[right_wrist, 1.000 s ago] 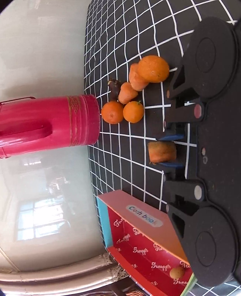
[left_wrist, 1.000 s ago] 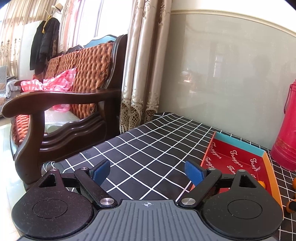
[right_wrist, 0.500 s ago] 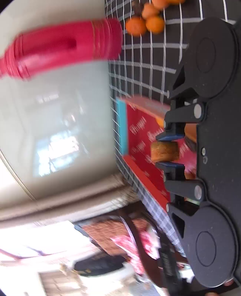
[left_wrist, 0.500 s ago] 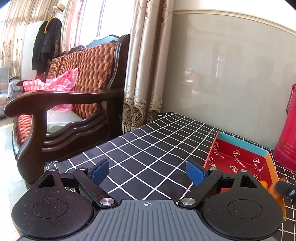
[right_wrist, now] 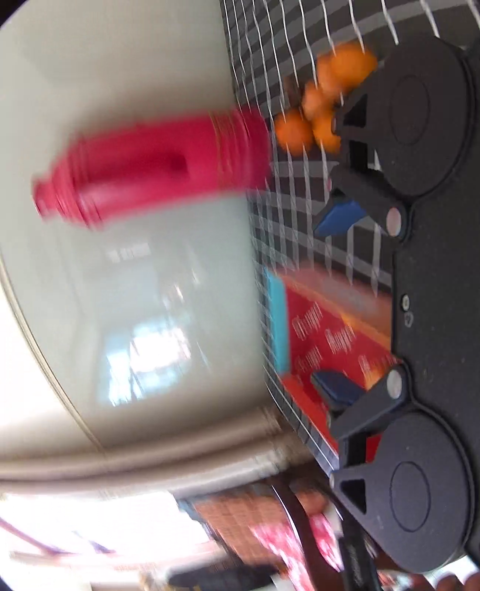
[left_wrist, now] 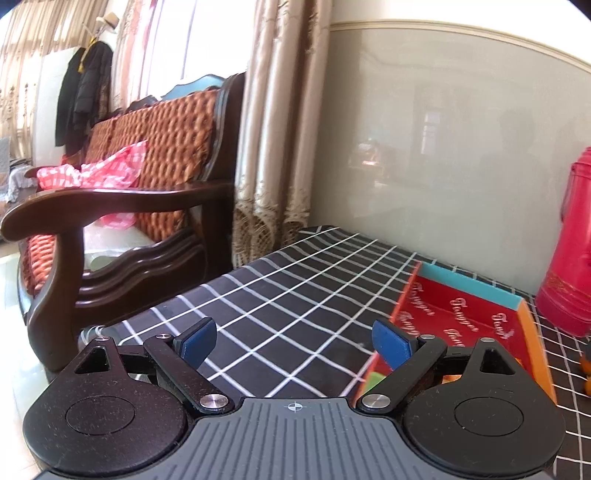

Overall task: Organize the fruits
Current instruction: 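Reach the left tool to a tangerine and grasp it, then carry the tangerine into the red box and open the left tool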

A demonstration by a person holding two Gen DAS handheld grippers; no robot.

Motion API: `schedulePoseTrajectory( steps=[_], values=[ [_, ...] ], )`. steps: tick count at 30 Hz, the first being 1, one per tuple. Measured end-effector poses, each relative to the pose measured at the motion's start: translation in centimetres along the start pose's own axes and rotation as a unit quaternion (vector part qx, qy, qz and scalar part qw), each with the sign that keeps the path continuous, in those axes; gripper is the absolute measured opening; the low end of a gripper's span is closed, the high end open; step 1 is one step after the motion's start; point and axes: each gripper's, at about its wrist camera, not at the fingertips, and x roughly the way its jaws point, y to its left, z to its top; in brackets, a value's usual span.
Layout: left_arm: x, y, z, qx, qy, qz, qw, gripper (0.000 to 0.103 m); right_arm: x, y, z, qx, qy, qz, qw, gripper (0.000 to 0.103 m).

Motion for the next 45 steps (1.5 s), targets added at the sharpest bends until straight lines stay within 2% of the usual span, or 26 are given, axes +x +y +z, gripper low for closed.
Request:
schedulePoseTrajectory(
  steps=[2, 4, 7, 11, 16, 22, 26, 27, 31, 34, 37, 42, 45],
  values=[
    [-0.5, -0.9, -0.1, 0.009, -0.008, -0.011, 0.9999, 0.091, -0.8, -1.1, 0.4, -0.004, -0.022, -0.053, 0.998, 0.085],
    [-0.9, -2.1, -0.2, 0.02, -0.013, -0.026, 0.9994, 0.091, -1.5, -2.4, 0.7, -0.005, -0.039, -0.11, 0.993, 0.094],
    [-1.6, -4.3, -0.4, 0.038, -0.02, -0.053, 0.9977, 0.091, -2.5, -4.4, 1.0, 0.002, -0.051, -0.187, 0.981, 0.097],
    [-2.9, -7.7, -1.0, 0.065, -0.029, -0.097, 0.9927, 0.092, -3.9, -7.0, 1.5, -0.001, -0.052, -0.288, 0.956, 0.097],
    [-4.5, -12.8, -2.3, 0.106, -0.024, -0.165, 0.9804, 0.092, -6.0, -10.3, 1.4, -0.006, -0.057, -0.379, 0.923, 0.097],
    [-6.0, -19.6, -4.7, 0.14, 0.005, -0.239, 0.9609, 0.092, -9.3, -13.3, 1.3, 0.018, -0.065, -0.423, 0.904, 0.097],
    [-6.9, -24.4, -6.6, 0.163, 0.031, -0.27, 0.9485, 0.092, -10.3, -15.0, 1.4, 0.015, -0.067, -0.465, 0.883, 0.097],
    [-7.1, -25.5, -7.0, 0.17, 0.035, -0.274, 0.946, 0.092, -10.8, -15.4, 1.3, 0.02, -0.07, -0.466, 0.882, 0.097],
    [-8.2, -28.8, -8.6, 0.186, 0.043, -0.295, 0.9361, 0.092, -12.1, -16.8, 1.2, 0.036, -0.07, -0.449, 0.89, 0.097],
    [-8.6, -30.7, -9.4, 0.195, 0.038, -0.29, 0.9362, 0.09, -12.7, -17.6, 1.2, 0.036, -0.068, -0.444, 0.893, 0.097],
    [-8.1, -32.2, -9.9, 0.196, 0.046, -0.285, 0.9369, 0.081, -13.2, -18.3, 1.1, 0.039, -0.067, -0.436, 0.897, 0.097],
    [-6.5, -33.5, -10.4, 0.195, 0.089, -0.284, 0.9345, 0.048, -13.8, -18.7, 1.1, 0.044, -0.072, -0.443, 0.893, 0.097],
    [-6.2, -33.8, -10.6, 0.192, 0.098, -0.285, 0.9341, 0.036, -14.0, -18.7, 1.1, 0.043, -0.076, -0.445, 0.891, 0.097]
  ],
)
